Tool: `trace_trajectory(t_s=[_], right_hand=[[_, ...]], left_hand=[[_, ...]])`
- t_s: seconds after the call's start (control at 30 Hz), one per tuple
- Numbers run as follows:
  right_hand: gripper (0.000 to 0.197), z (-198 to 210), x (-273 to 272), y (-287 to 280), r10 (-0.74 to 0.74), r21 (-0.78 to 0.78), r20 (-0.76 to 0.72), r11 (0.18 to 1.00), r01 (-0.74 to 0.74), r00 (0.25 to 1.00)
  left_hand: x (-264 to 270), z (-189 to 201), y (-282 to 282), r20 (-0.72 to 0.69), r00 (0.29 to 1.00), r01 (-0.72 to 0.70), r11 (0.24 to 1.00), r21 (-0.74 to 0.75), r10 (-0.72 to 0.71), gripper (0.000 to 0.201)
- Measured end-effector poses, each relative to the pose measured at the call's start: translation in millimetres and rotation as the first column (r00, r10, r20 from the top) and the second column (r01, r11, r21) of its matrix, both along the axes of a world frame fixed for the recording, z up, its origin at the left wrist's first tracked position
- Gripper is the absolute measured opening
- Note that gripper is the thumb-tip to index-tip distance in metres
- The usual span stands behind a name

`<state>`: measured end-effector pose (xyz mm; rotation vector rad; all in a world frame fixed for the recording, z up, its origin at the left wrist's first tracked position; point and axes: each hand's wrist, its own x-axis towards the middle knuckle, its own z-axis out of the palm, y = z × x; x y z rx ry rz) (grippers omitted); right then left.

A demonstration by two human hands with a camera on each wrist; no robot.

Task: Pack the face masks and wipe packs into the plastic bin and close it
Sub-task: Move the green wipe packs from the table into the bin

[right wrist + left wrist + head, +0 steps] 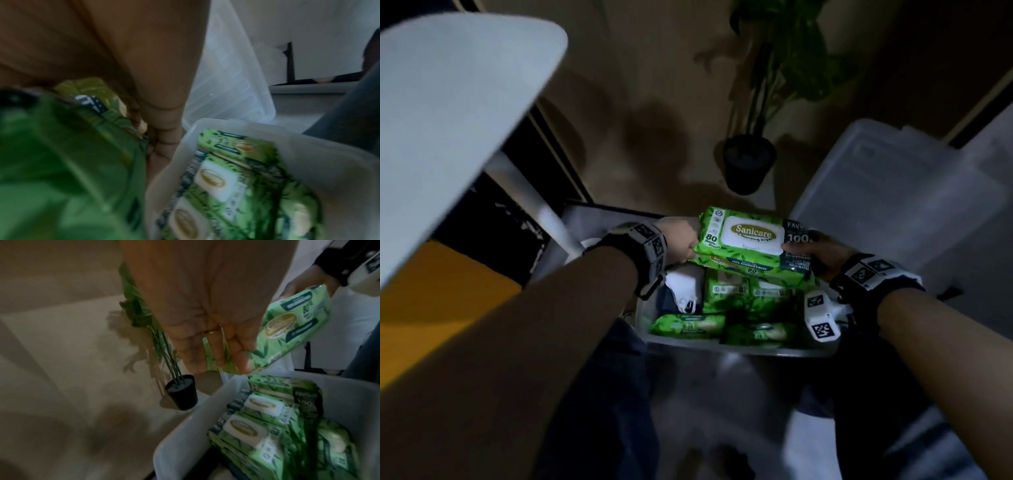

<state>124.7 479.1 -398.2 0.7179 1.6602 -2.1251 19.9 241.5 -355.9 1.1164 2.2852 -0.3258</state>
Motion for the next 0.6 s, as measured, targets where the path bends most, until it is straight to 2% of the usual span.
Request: trace_trajectory(t_s=[0.07,0.13,0.2,0.3,0.37,0.43,0.47,0.5,0.53,0.57,0.6], right_hand=[[0.095,-17,4,3,-0.076,0.039,0.042,0.996,0.074,0.996],[0.078,-32,9,5,-0.133,0.112,0.092,0.986,0.123,0.987],[0.076,-51,13,8,-0.149,0.178,0.133,0.976,0.124,0.980],[0.088,-79,20,16,-0.102,0.229,0.151,0.971,0.066,0.983],[0.099,-96,22,20,-0.020,0.254,0.184,0.967,-0.028,0.983],[0.092,-109,23,21,0.083,0.337,0.244,0.927,-0.165,0.966],[0.084,-116,24,20,0.114,0.400,0.278,0.889,-0.223,0.954],[0.073,-124,25,22,0.133,0.466,0.314,0.841,-0.274,0.940],[0.058,-132,27,23,0.128,0.477,0.317,0.835,-0.274,0.940],[0.040,-136,26,23,0.079,0.462,0.294,0.861,-0.214,0.952],[0.026,-140,25,23,0.046,0.443,0.275,0.880,-0.169,0.960]], left_hand=[[6,-26,4,0.026,0.999,-0.029,1.000,-0.011,0.029,0.042],[10,-52,7,0.085,0.995,-0.051,0.999,-0.001,0.051,0.041],[16,-77,9,0.133,0.988,-0.086,0.996,0.012,0.083,0.039],[25,-110,13,0.242,0.953,-0.183,0.983,-0.027,0.185,0.030],[28,-134,17,0.343,0.906,-0.274,0.961,0.027,0.249,0.022],[31,-150,24,0.456,0.825,-0.388,0.921,0.029,0.333,0.009],[33,-159,27,0.493,0.783,-0.432,0.902,-0.007,0.379,0.015],[34,-168,31,0.529,0.743,-0.462,0.886,-0.040,0.411,0.035],[37,-178,34,0.566,0.713,-0.473,0.880,-0.048,0.414,0.057],[39,-186,37,0.577,0.713,-0.460,0.887,-0.044,0.398,0.073],[40,-195,41,0.554,0.746,-0.420,0.907,-0.037,0.369,0.079]])
